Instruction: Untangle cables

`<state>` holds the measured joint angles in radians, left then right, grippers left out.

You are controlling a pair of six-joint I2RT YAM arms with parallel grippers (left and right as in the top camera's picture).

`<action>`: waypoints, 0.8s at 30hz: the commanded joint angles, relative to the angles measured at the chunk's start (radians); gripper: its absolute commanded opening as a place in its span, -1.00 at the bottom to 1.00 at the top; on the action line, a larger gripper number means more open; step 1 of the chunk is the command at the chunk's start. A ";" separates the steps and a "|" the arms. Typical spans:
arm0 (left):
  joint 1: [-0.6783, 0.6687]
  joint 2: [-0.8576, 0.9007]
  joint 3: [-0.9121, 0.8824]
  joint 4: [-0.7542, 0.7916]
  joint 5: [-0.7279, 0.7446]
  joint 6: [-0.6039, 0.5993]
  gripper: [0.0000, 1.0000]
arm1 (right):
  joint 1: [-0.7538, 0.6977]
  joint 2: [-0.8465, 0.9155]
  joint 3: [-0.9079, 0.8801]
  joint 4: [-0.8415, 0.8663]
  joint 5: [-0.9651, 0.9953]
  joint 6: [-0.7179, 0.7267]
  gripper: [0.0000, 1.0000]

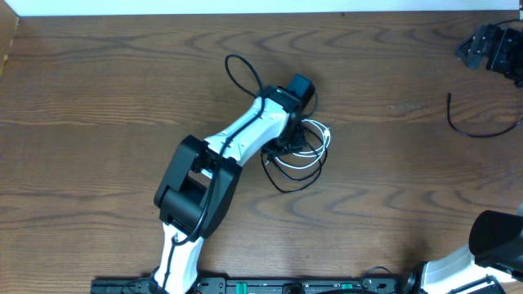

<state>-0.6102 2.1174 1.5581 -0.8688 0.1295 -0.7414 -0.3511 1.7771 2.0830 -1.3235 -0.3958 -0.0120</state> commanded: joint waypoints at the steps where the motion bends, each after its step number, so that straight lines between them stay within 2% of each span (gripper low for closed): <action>1: -0.031 0.014 -0.010 -0.005 -0.101 -0.180 -0.25 | 0.006 -0.003 -0.018 -0.002 0.000 -0.016 0.99; 13: -0.048 -0.055 -0.010 -0.039 -0.223 -0.272 -0.20 | 0.006 0.002 -0.024 0.003 0.000 -0.020 0.99; 20: -0.091 -0.059 -0.029 -0.050 -0.227 -0.442 -0.13 | 0.006 0.002 -0.024 0.004 0.000 -0.020 0.99; 24: -0.108 -0.058 -0.058 -0.039 -0.227 -0.497 -0.12 | 0.006 0.002 -0.024 0.004 0.000 -0.020 0.99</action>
<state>-0.7059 2.0785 1.5299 -0.9058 -0.0711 -1.1461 -0.3511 1.7771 2.0659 -1.3193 -0.3931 -0.0124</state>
